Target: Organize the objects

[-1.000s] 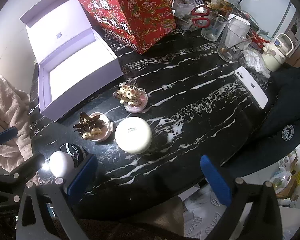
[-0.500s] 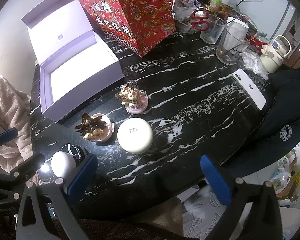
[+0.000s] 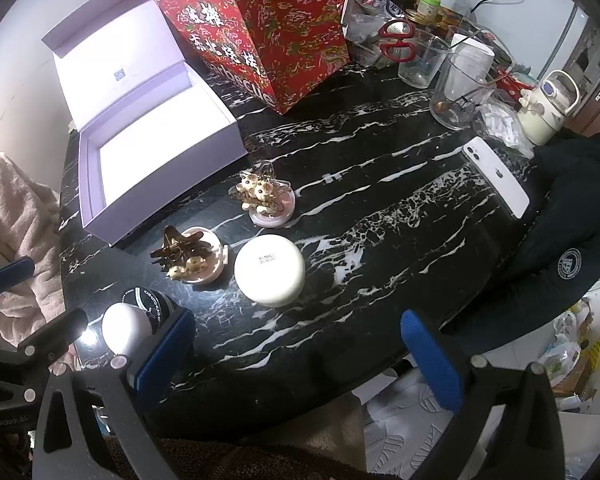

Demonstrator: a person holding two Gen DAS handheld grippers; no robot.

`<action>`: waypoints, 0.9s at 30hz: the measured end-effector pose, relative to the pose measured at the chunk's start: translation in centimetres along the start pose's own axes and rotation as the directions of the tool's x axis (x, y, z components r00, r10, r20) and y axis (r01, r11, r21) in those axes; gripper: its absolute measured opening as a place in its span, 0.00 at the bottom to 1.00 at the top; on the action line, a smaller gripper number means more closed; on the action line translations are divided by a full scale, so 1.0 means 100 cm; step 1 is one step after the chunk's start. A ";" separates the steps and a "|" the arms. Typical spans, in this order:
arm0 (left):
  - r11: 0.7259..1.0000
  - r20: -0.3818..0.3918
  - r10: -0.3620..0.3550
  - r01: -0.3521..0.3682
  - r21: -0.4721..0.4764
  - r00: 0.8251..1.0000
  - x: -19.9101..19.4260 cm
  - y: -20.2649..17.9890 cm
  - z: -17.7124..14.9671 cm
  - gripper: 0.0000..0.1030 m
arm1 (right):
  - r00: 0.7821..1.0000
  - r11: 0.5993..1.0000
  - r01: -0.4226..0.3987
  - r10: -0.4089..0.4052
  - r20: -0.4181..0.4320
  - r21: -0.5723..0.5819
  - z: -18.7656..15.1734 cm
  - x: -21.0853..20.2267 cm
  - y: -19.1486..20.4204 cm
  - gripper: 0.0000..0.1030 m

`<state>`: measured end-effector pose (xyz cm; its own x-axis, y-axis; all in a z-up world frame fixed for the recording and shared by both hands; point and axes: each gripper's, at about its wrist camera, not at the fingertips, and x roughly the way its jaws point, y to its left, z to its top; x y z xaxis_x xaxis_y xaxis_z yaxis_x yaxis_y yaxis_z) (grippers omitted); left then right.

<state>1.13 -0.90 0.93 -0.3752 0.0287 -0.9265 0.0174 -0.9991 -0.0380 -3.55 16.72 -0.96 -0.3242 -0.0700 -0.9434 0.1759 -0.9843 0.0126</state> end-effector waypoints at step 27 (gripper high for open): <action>1.000 -0.003 0.013 -0.013 0.005 1.000 -0.002 -0.007 -0.005 0.93 | 1.000 1.000 -0.005 0.006 -0.013 0.020 -0.008 0.002 -0.005 1.00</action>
<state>1.63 -0.15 0.93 -0.3719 0.0163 -0.9281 0.0174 -0.9996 -0.0245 -2.97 17.31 -1.40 -0.3113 -0.0734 -0.9475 0.1595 -0.9869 0.0241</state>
